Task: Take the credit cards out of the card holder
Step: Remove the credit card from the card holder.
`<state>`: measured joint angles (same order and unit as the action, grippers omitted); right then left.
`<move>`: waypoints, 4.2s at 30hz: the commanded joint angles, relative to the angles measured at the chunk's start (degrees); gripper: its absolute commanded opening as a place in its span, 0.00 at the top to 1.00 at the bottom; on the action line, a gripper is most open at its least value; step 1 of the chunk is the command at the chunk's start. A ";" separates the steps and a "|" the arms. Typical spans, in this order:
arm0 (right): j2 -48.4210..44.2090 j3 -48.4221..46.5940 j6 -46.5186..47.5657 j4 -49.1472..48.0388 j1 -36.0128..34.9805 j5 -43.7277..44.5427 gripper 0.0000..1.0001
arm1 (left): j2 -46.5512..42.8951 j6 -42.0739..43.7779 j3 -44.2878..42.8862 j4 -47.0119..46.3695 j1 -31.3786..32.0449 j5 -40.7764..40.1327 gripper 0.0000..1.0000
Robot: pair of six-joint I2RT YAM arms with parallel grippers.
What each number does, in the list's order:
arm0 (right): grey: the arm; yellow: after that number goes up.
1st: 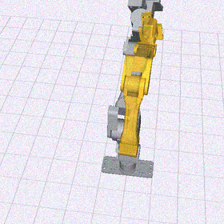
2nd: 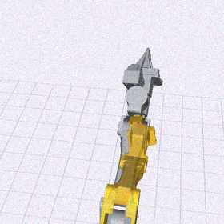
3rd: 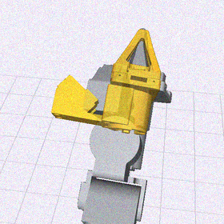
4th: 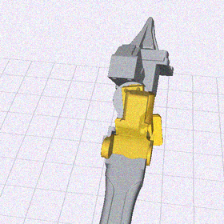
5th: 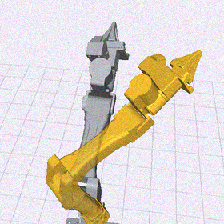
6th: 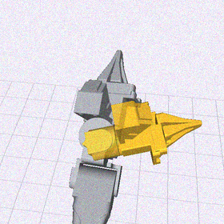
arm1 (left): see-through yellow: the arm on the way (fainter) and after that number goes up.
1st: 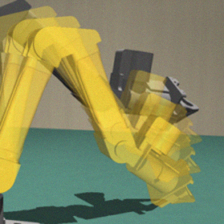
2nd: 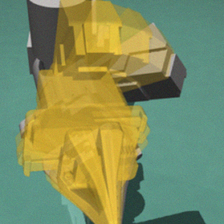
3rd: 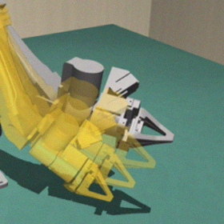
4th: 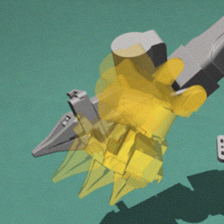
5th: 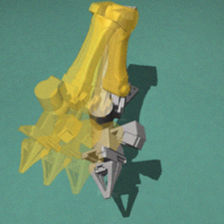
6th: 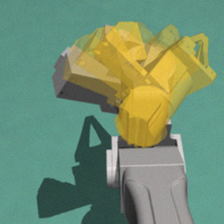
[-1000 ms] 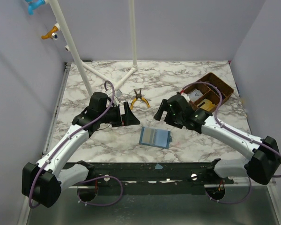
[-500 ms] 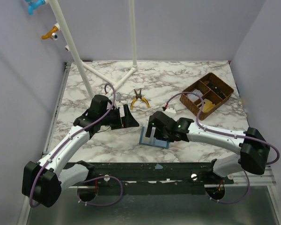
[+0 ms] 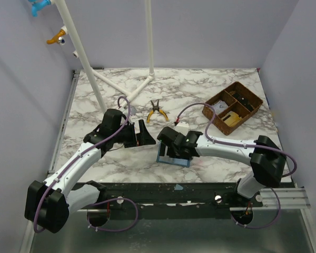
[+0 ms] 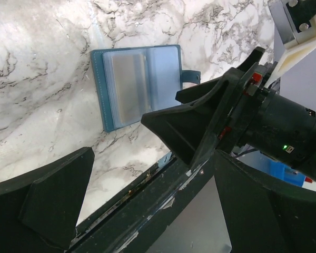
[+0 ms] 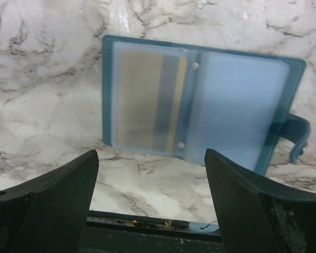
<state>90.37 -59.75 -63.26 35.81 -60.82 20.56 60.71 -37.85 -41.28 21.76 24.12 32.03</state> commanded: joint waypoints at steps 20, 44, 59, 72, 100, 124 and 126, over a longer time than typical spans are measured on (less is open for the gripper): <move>12.31 -7.11 2.88 -1.71 -0.47 3.49 0.31 | -4.22 2.34 -0.04 3.64 0.05 -6.66 0.02; 7.50 5.54 6.76 -12.17 2.76 -0.52 0.88 | -2.86 0.98 2.98 1.87 0.13 -5.93 0.01; -5.86 22.45 19.05 -40.36 8.53 -14.26 0.94 | 6.59 -4.56 3.91 -6.40 5.99 -7.82 0.57; -8.10 25.71 16.12 -43.26 10.12 -18.30 0.89 | 23.16 -8.36 -4.10 -13.22 12.08 -11.07 0.93; -13.28 20.56 17.39 -33.25 10.51 -16.68 0.46 | 36.96 -8.63 -11.45 -17.45 15.39 -10.49 1.00; -31.98 20.59 13.39 -17.76 10.54 -7.11 0.09 | 44.60 -13.63 -15.40 -19.65 19.53 -6.43 1.00; -32.18 20.85 13.25 -17.71 10.54 -7.36 0.09 | 45.39 -13.92 -15.54 -20.03 19.56 -6.44 1.00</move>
<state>59.35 -38.54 -49.04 16.01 -50.50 11.33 104.07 -50.46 -55.46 3.03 43.27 24.73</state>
